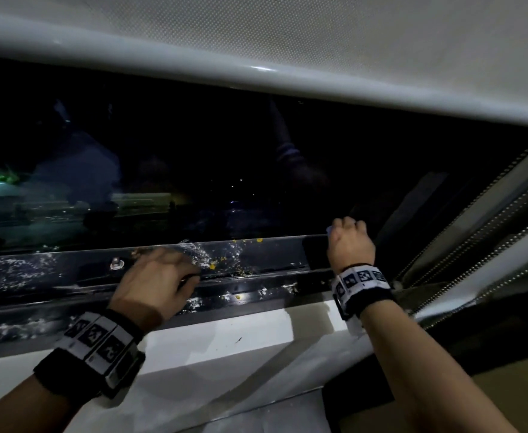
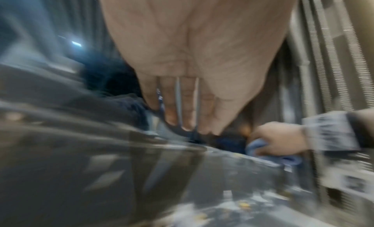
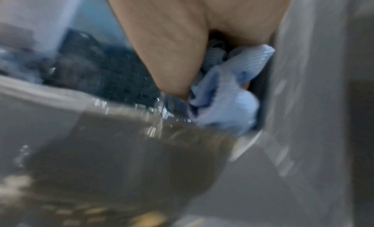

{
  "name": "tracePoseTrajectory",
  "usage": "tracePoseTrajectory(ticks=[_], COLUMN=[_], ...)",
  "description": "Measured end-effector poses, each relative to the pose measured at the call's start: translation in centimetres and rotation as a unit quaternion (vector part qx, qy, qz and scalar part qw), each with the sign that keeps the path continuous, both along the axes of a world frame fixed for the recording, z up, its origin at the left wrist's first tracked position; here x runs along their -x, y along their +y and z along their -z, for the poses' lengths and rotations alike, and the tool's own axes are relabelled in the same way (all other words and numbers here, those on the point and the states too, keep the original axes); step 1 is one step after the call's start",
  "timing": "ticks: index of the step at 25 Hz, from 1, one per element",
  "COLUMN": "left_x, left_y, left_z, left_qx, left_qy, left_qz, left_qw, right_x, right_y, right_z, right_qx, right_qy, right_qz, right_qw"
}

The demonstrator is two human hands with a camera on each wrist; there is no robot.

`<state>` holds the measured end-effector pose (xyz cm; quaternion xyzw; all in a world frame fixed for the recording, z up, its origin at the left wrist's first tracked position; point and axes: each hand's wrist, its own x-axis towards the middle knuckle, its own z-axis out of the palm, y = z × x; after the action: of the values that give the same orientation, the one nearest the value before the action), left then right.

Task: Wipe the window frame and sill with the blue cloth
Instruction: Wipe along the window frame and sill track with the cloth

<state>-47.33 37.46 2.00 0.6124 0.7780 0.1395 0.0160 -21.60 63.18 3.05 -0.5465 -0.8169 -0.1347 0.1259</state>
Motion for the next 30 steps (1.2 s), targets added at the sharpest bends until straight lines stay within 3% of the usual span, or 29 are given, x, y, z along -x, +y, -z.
tracePoseTrajectory(ticks=[2,4,6,8,10,12,14,17,20,22,24,26,30], left_x=[-1.8,-3.6,-4.7,-5.4,-5.8,-6.3,-6.2,-5.8,-5.7,-5.8,-5.8,-5.8,-5.8], left_y=[1.9,4.2,6.3,8.0,9.4,10.1,10.2,10.1,9.8,10.0,10.1,10.0,9.9], left_z=[-0.1,-0.3,-0.3,-0.2,-0.2,-0.5,-0.6,-0.6,-0.3,-0.3,-0.4,-0.5,-0.5], left_qx=[0.013,0.038,0.058,0.066,0.075,0.084,0.083,0.078,0.069,0.065,0.068,0.067,0.071], left_qy=[-0.003,0.004,-0.003,-0.006,0.004,0.017,0.017,-0.003,-0.012,-0.01,-0.015,-0.013,-0.01], left_qz=[0.058,0.094,0.107,0.118,0.121,0.12,0.117,0.114,0.111,0.108,0.105,0.108,0.106], left_qw=[0.998,0.995,0.993,0.991,0.99,0.989,0.99,0.99,0.991,0.992,0.992,0.992,0.992], right_x=[1.2,1.1,-1.1,-4.0,-5.2,-4.3,-1.7,0.2,-1.0,-2.3,-3.1,-3.2,-2.0], right_y=[0.3,0.0,-0.3,-0.5,-0.2,0.4,0.1,-0.4,-1.7,-2.5,-2.2,-2.2,-3.9], right_z=[0.5,0.6,0.1,-0.5,-0.2,0.9,1.3,1.4,1.4,1.4,1.9,2.8,3.7], right_qx=[0.066,0.09,0.172,0.237,0.15,0.041,0.039,0.147,0.181,0.154,0.071,0.048,0.1], right_qy=[-0.037,-0.003,0.114,0.25,0.221,0.089,-0.007,0.013,0.128,0.18,0.144,0.089,0.124], right_qz=[0.012,-0.044,-0.118,-0.18,-0.197,-0.153,-0.074,-0.03,-0.167,-0.205,-0.14,-0.078,-0.111], right_qw=[0.997,0.995,0.971,0.921,0.943,0.983,0.996,0.989,0.961,0.95,0.977,0.992,0.981])
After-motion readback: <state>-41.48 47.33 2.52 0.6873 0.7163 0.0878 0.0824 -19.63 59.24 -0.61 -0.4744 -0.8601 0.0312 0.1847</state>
